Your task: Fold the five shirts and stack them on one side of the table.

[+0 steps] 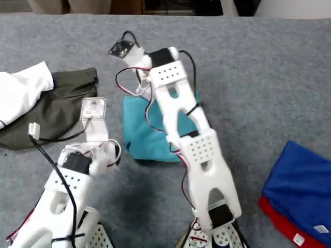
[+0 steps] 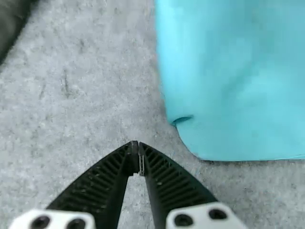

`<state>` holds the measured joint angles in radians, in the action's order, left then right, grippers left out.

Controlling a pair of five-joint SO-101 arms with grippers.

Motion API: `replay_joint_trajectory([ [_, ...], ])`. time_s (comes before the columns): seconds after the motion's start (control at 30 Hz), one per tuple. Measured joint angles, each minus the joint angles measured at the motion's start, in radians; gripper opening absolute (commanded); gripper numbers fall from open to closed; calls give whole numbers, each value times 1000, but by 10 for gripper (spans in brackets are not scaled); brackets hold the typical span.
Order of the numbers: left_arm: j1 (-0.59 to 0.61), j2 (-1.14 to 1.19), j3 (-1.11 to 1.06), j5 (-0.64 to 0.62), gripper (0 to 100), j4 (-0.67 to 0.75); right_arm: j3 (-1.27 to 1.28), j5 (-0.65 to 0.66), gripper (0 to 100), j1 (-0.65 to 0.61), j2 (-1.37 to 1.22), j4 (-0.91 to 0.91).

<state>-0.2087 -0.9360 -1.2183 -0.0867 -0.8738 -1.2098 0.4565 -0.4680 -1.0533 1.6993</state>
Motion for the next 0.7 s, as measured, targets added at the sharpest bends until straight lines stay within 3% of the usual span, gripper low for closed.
replay_joint_trajectory([
  [0.2,-9,-8,-97,0,20,106,-199,2,5,-3,-115,64],
  [0.5,-12,-5,-130,0,20,184,-218,2,5,-51,-112,66],
  [0.7,-54,127,-97,0,20,189,-218,2,5,-84,-110,66],
])
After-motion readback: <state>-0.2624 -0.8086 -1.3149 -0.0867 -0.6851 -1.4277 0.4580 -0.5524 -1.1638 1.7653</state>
